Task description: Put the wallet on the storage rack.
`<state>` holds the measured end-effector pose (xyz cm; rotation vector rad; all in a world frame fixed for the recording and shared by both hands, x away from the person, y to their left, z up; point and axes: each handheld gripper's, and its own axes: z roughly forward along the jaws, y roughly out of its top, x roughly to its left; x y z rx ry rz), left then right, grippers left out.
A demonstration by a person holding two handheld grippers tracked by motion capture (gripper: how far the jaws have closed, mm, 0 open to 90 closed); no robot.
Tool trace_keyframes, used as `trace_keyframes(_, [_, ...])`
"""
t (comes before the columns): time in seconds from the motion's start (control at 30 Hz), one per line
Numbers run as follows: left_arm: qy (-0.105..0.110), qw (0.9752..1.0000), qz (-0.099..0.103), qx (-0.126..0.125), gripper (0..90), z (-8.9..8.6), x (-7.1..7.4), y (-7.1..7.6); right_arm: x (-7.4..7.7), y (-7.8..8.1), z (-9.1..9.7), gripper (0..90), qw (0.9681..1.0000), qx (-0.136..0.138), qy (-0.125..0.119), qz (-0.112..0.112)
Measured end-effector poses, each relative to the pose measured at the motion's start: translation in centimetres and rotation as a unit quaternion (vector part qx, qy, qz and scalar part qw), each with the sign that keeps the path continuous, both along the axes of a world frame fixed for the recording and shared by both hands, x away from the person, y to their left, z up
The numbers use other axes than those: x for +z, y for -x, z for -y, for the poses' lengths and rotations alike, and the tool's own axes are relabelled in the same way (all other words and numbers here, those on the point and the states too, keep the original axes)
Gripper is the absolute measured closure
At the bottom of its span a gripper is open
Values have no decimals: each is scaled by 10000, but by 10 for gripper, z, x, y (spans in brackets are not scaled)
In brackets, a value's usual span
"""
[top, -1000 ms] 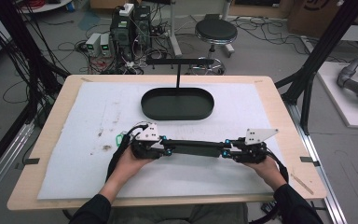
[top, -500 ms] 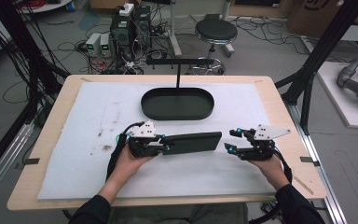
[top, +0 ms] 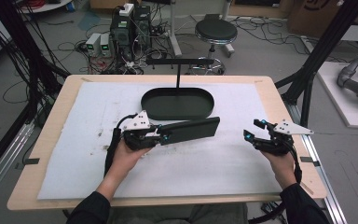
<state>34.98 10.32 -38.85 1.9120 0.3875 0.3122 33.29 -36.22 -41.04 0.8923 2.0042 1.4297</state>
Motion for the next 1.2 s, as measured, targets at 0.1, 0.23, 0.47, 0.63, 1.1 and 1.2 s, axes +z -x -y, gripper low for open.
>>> trace_keyframes(0.1, [51, 9999, 95, 124, 746, -2, 5, -4, 0, 0, 9, 335, 9998, -178, -121, 6])
trace_keyframes(0.23, [138, 9994, 163, 271, 748, -4, 10, -12, -1, 0, 16, 331, 9993, -337, -161, 26])
trace_keyframes(0.47, [132, 9979, 307, 547, 749, -6, 17, -31, -2, -1, 21, 331, 9987, -463, -200, 8])
trace_keyframes(0.63, [131, 9966, 330, 738, 749, -7, 17, -46, -2, -1, 21, 334, 9986, -484, -188, 21])
trace_keyframes(1.1, [274, 9918, 340, 1201, 749, -12, 6, -81, -3, -1, 25, 340, 9983, -544, -213, 9])
trace_keyframes(1.2, [213, 9912, 307, 1268, 749, -10, 6, -89, -4, -2, 25, 342, 9983, -546, -223, 8])
